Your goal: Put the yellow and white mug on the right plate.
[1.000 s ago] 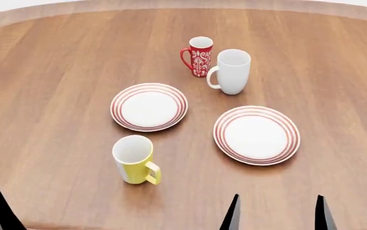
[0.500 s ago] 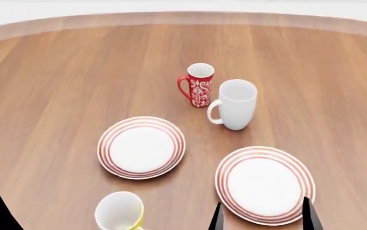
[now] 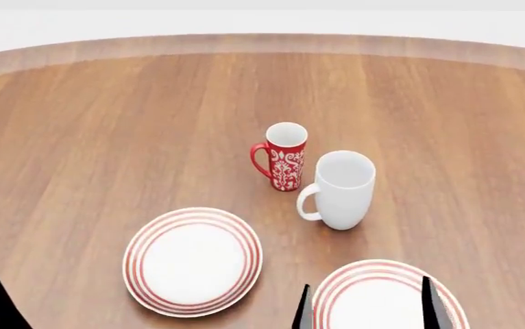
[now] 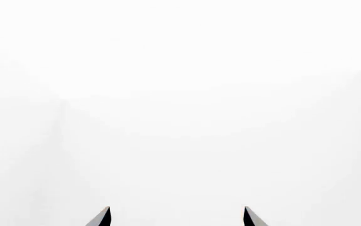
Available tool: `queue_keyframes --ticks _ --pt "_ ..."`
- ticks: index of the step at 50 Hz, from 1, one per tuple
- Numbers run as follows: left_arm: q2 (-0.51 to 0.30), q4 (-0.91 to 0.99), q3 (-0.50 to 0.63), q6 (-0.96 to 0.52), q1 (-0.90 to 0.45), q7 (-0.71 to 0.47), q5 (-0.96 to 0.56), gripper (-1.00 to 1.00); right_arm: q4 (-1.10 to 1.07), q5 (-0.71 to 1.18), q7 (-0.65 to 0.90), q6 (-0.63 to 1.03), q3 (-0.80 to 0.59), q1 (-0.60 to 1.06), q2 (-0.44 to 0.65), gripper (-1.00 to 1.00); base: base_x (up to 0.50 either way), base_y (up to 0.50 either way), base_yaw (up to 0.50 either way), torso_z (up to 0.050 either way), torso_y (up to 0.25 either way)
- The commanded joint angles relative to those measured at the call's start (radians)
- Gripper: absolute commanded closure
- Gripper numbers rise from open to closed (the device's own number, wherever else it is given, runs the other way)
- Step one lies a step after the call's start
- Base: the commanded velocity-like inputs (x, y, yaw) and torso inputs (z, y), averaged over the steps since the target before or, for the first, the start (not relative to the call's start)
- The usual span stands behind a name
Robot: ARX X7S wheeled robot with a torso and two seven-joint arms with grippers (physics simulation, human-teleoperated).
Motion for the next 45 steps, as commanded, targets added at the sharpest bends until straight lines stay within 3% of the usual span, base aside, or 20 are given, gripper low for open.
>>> queue_keyframes --ticks 1,10,18,23,32,45 --pt "0.013 0.017 -0.021 -0.002 0.006 0.008 0.016 -1.00 -0.054 0.010 -0.019 0.210 -0.007 0.013 0.012 -1.00 0.00 0.00 0.00 0.000 0.000" --pt "0.007 0.019 -0.012 0.001 0.010 0.001 0.015 -1.00 -0.150 -0.007 -0.057 0.716 -0.050 0.132 0.072 -1.00 0.00 0.00 0.00 0.000 0.000" --pt "0.001 0.010 -0.005 0.002 0.007 -0.005 0.016 -1.00 -0.154 0.055 -0.079 0.936 -0.041 0.246 0.090 -1.00 0.00 0.00 0.00 0.000 0.000" --pt "-0.002 0.005 0.001 0.001 0.007 -0.007 0.018 -1.00 -0.150 0.040 -0.097 0.962 -0.056 0.281 0.113 -1.00 0.00 0.00 0.00 0.000 0.000" --pt "-0.008 0.005 0.011 -0.010 0.009 -0.010 0.012 -1.00 -0.212 0.160 -0.188 1.205 -0.073 0.314 0.153 -1.00 0.00 0.00 0.00 0.000 0.000" --pt "-0.017 0.008 0.019 -0.011 0.010 -0.020 0.014 -1.00 -0.148 0.142 -0.294 1.204 -0.173 0.283 0.216 -1.00 0.00 0.00 0.00 0.000 0.000"
